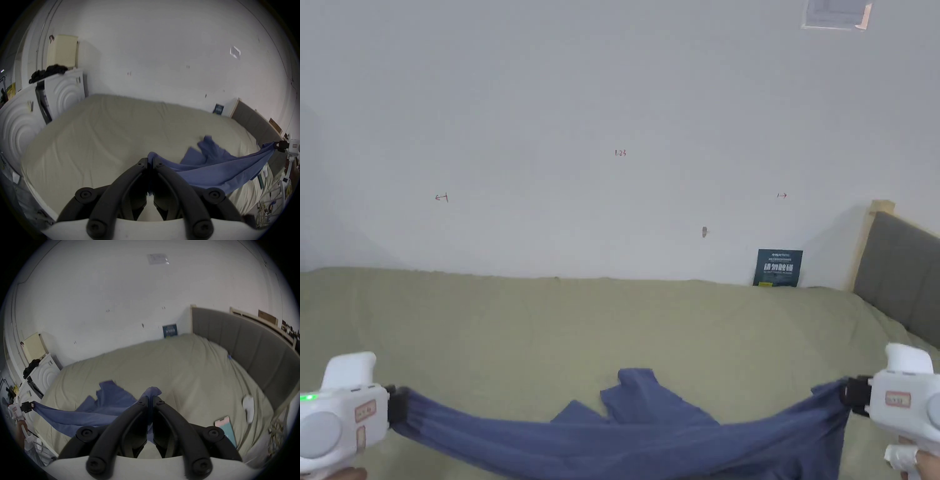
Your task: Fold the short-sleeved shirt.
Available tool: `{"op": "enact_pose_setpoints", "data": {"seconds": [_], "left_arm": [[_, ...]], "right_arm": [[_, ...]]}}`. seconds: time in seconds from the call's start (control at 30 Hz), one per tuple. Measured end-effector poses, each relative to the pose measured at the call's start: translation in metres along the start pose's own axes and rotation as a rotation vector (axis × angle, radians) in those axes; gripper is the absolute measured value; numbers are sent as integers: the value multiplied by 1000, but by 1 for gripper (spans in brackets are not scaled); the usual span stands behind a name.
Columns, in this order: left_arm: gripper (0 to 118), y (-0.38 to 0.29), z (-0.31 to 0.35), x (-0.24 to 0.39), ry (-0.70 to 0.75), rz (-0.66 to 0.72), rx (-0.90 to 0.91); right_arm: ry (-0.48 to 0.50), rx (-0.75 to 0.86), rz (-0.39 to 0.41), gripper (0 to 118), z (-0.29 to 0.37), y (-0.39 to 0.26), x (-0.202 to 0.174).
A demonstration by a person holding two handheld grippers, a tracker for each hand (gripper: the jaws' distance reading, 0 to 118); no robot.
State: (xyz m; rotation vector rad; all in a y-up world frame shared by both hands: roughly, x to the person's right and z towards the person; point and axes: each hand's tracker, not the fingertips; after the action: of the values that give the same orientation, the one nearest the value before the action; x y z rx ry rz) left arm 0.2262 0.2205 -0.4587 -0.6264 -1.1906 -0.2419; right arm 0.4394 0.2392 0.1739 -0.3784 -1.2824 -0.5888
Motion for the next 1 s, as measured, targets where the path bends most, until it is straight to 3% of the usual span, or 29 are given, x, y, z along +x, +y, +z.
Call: {"op": "enact_pose_setpoints", "data": {"seconds": [0.2, 0.4, 0.43, 0.47, 0.5, 0.53, 0.57, 0.6, 0.83, 1.0], "left_arm": [[2, -95, 18, -18, 69, -31, -145], [3, -140, 13, -30, 83, 9, -210], [5, -140, 13, -30, 81, 11, -210], [11, -137, 13, -29, 74, 12, -205], [40, -135, 15, -28, 62, 10, -187], [77, -131, 19, -27, 65, -5, -160], [102, -125, 23, -27, 79, -29, -130], [107, -119, 29, -28, 63, -37, -121], [108, -113, 138, -25, 33, -144, 126], [108, -140, 182, -30, 87, -172, 147]], "right_arm": [[-45, -124, 14, 5, 10, -112, 19], [-86, -186, -45, 6, 11, -166, 38], [-84, -185, -42, 12, 13, -168, 39], [-85, -184, -39, 29, 13, -168, 39], [-79, -179, -32, 76, 13, -167, 39], [-76, -162, -18, 109, 15, -166, 39], [-64, -159, -7, 118, 18, -164, 39], [-49, -158, 6, 118, 21, -162, 38], [97, 39, 117, 118, 101, -156, -2], [200, 115, 100, 118, 148, -172, -37]]}}
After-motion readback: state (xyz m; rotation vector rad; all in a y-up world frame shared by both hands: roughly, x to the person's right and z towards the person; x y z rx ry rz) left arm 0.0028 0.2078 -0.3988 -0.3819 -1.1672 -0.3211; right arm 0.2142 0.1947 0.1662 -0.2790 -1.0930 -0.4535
